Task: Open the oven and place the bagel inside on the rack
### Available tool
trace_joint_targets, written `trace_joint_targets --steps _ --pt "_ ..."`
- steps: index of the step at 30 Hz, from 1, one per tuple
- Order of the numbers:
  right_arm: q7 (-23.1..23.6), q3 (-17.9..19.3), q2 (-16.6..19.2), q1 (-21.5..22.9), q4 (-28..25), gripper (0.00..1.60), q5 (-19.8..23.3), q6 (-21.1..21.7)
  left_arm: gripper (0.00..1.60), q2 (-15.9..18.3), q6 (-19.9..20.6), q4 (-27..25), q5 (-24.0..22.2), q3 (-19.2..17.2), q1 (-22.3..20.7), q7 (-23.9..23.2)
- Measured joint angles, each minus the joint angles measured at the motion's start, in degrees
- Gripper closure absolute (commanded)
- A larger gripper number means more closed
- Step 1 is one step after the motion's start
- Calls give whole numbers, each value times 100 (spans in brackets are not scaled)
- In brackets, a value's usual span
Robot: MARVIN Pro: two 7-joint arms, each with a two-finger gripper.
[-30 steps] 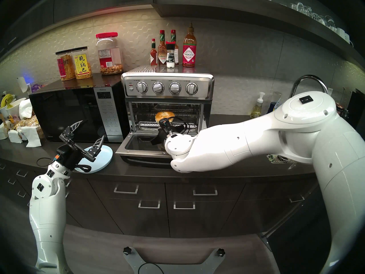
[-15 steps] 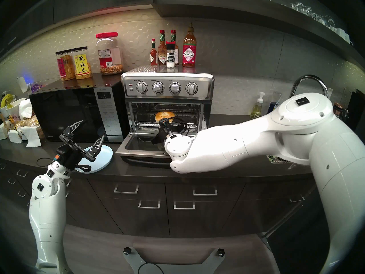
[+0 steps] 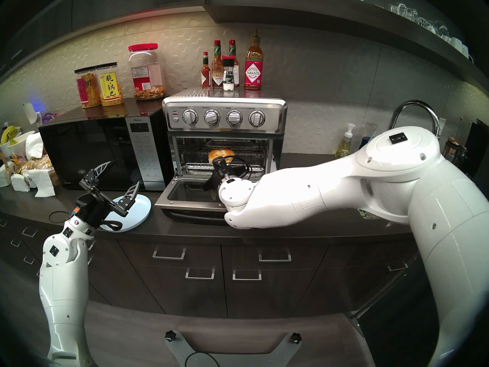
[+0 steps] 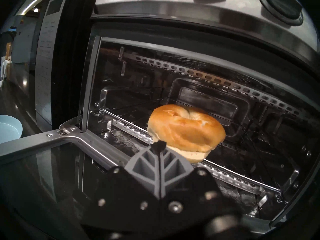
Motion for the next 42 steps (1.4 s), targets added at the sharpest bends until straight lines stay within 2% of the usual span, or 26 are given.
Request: trace_joint_targets --steps 20,42 --pt "9 6 -261 -129 612 160 91 -4 0 0 0 0 0 0 0 0" --pt "284 27 -752 -431 1689 160 211 15 0 -1 0 0 0 -1 0 0"
